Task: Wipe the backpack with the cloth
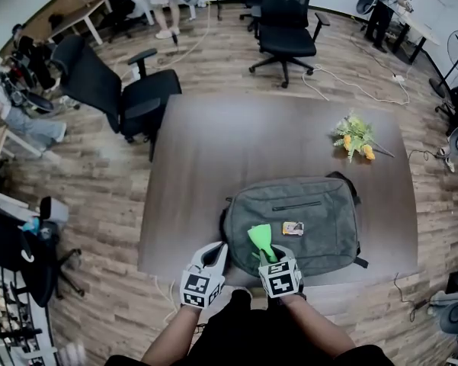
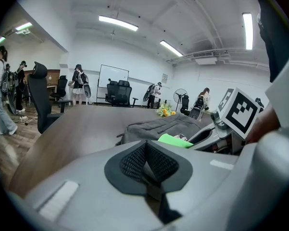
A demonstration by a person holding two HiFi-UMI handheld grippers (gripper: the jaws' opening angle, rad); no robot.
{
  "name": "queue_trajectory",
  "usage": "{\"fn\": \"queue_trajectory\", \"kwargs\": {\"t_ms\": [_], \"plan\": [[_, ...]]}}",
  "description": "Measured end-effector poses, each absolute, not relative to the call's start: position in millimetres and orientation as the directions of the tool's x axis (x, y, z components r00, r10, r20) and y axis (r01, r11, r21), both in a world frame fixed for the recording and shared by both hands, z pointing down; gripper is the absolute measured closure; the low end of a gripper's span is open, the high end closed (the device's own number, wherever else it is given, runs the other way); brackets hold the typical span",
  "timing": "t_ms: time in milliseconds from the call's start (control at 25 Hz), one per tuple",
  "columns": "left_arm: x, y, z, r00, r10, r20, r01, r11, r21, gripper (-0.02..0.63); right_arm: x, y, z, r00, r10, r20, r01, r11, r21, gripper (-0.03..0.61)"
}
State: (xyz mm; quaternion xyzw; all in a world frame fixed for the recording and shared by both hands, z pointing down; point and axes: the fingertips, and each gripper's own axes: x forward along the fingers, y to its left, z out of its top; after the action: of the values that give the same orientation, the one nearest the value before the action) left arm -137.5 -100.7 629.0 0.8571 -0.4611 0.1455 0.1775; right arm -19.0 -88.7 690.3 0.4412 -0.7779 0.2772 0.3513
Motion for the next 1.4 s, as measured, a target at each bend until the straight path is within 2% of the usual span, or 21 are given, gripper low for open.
{"fn": "queue_trajectory", "kwargs": {"t_ms": [880,1160,1400], "plan": [[-74.8,-111.1,622.4,0.635,-0.674,0.378,-0.763,-0.625,0.167,0.594,128.7,-93.0,664.5,-0.093,-0.596,0.798,-0.975,0.217,0.049,0.479],[-60.3,-112.8,622.8,0.654,-0.657,0.374,-0.746,-0.644,0.173,0.594,182.2,-94.5,655.3,0.015,-0.608,0.794,-0.974,0.171,0.150,0.479],[-52.5,-117.7,622.9,0.655,-0.657,0.373,-0.745,-0.645,0.173,0.594,216.0,-98.0,650.8,0.053,-0.595,0.802,-0.976,0.138,0.167,0.479]]}}
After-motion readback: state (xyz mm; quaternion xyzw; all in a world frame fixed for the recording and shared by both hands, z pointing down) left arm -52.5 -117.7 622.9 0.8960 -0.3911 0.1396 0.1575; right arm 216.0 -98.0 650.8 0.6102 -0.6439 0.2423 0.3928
